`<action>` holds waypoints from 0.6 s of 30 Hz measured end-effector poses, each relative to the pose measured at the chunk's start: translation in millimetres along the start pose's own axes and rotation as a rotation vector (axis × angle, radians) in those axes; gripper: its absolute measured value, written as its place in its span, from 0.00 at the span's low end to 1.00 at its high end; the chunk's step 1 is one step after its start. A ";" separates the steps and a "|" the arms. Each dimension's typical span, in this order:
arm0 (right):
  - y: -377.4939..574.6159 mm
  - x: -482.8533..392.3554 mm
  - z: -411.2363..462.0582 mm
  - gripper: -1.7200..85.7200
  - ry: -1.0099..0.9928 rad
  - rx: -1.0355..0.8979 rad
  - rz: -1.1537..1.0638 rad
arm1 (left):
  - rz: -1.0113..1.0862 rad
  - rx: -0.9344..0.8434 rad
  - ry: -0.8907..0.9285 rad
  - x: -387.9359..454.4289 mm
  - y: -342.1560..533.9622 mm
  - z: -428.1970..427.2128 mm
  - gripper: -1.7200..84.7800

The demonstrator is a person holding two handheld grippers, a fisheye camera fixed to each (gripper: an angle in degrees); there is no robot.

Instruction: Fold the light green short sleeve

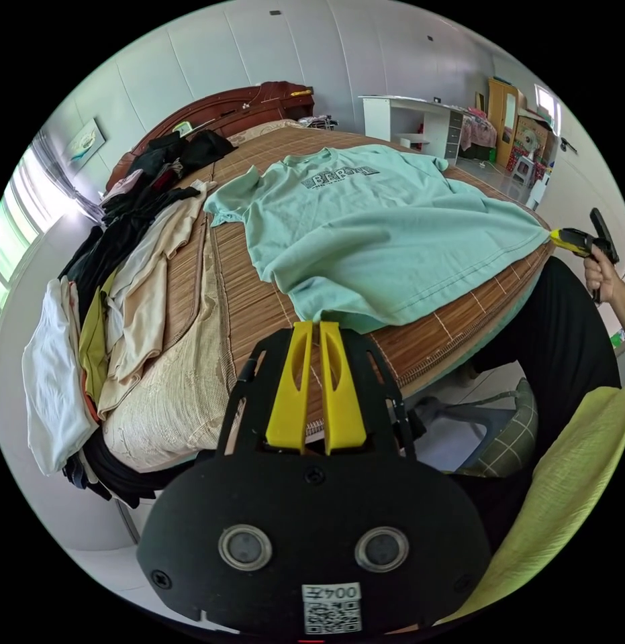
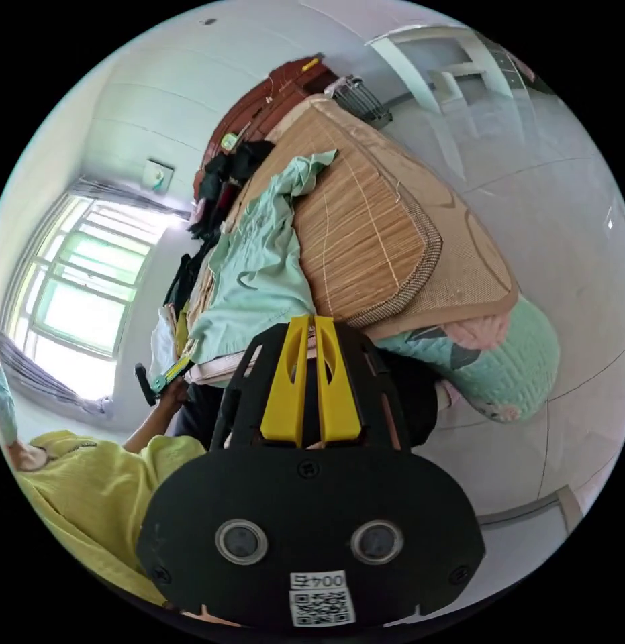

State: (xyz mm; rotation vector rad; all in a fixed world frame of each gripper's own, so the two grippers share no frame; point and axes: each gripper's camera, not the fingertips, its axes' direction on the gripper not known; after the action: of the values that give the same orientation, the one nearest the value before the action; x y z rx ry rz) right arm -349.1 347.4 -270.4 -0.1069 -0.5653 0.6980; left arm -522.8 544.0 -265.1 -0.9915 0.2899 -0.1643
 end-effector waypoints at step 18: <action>58.9 -52.5 62.6 0.11 0.455 0.079 -0.421 | 0.005 -0.027 -0.007 13.6 -23.7 -1.7 0.05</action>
State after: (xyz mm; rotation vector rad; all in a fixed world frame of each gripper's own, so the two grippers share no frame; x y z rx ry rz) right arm -448.8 353.5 -257.8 -0.0662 -0.1130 0.2687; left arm -510.5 526.2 -248.3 -1.0183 0.2889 -0.1523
